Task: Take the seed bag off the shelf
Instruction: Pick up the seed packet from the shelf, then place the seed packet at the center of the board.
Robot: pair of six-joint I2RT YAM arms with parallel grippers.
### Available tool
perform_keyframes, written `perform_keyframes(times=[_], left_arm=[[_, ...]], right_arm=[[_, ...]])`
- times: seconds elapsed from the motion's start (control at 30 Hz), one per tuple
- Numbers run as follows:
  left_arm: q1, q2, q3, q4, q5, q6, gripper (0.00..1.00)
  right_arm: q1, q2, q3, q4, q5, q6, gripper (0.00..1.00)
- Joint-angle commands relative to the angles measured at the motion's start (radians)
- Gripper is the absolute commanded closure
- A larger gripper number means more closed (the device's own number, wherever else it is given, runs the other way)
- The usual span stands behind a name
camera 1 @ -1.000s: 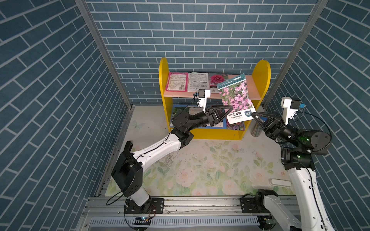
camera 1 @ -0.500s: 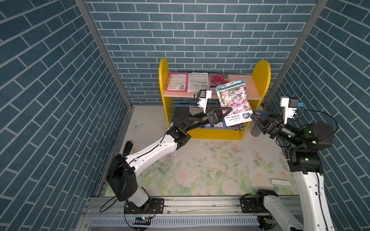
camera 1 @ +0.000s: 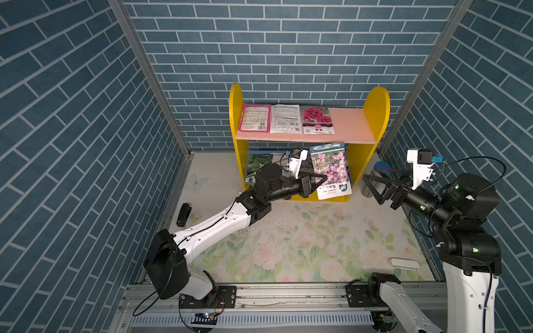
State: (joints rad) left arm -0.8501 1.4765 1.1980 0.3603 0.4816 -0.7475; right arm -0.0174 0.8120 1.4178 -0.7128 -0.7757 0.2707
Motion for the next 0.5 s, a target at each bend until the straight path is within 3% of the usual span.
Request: perform_keyframes(times=[0.0, 0.27, 0.47], left_arm=[[-0.037, 0.022, -0.030, 0.013, -0.044, -0.003, 1.00], [-0.102, 0.138, -0.128, 0.123, -0.087, -0.103, 1.00], [-0.118, 0.257, -0.124, 0.146, -0.103, -0.185, 1.00]], right_arm=[[0.006, -0.027, -0.020, -0.142, 0.071, -0.062, 0.10], [0.009, -0.105, -0.101, -0.256, 0.135, -0.055, 0.10], [0.014, -0.148, -0.164, -0.308, 0.206, -0.060, 0.10]])
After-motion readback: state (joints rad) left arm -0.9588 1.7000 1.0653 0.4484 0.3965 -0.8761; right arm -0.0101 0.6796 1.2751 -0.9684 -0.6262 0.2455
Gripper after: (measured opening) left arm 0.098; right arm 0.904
